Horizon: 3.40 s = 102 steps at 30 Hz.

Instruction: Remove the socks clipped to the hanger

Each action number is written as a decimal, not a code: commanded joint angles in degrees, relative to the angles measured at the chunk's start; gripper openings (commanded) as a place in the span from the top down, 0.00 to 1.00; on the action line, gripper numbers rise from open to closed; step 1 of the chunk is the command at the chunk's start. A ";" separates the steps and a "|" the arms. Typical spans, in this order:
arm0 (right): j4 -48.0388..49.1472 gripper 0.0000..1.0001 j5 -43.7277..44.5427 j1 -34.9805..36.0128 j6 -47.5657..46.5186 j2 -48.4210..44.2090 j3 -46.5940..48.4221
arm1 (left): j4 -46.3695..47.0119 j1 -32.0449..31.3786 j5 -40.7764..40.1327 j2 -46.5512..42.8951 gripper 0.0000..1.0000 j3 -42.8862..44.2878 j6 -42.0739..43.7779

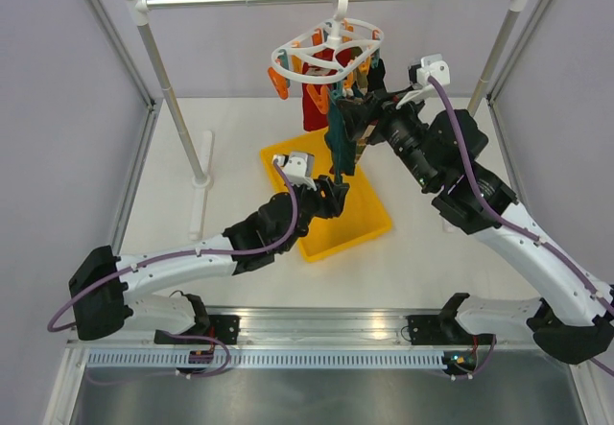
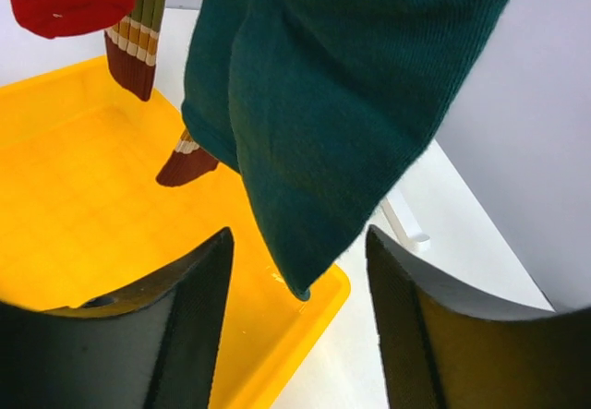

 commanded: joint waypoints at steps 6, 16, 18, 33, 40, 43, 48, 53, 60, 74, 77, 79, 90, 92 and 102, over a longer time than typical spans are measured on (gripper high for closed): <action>1.25 0.32 2.19 1.37 -2.64 2.34 4.32 | 3.80 -0.85 -2.81 1.29 0.46 1.80 1.67; 1.60 0.32 8.77 5.33 -5.89 5.06 7.05 | 3.72 -1.02 -2.38 2.70 0.62 2.95 1.59; 1.69 0.32 10.01 5.59 -6.33 5.51 7.05 | 3.72 -1.11 -2.29 2.78 0.67 3.12 1.67; 5.56 0.32 13.61 8.66 -9.49 7.44 7.40 | 3.36 -1.38 -2.29 4.72 0.89 4.79 2.20; 6.00 0.32 19.23 10.43 -12.30 9.02 8.11 | 3.01 -1.55 -2.38 4.98 0.98 5.06 2.29; 6.61 0.32 20.64 10.43 -12.83 9.11 7.76 | 2.92 -1.73 -2.20 5.16 0.98 5.15 2.47; 9.16 0.31 21.35 10.43 -13.63 9.63 7.40 | 2.92 -2.25 -2.37 5.60 0.98 5.50 2.82; 9.60 0.32 20.82 10.52 -15.02 10.95 8.10 | 2.84 -2.43 -2.55 5.69 0.98 5.67 3.08; 12.68 0.33 22.22 10.43 -16.00 11.66 7.93 | 2.66 -2.78 -2.55 5.77 0.98 6.02 3.52; 14.09 0.62 22.14 10.43 -16.26 10.87 7.14 | 2.05 -2.78 -3.69 4.98 0.98 5.06 3.17; 14.09 0.74 22.67 10.52 -16.09 10.43 6.79 | 1.87 -2.78 -4.04 4.81 0.98 4.97 3.17; 14.09 0.81 22.93 10.52 -16.00 10.25 6.61 | 1.78 -2.78 -4.31 4.63 0.98 4.62 3.08; 14.00 0.99 23.81 10.43 -15.73 9.81 5.56 | -0.94 -0.50 -8.00 3.14 0.98 1.98 0.27; 14.00 0.98 23.99 10.52 -15.65 9.90 5.38 | -1.12 1.95 -6.25 3.31 0.98 1.37 -1.48; 13.74 0.96 24.07 10.43 -15.47 10.34 5.56 | -2.17 12.23 1.39 8.84 0.98 3.74 -4.30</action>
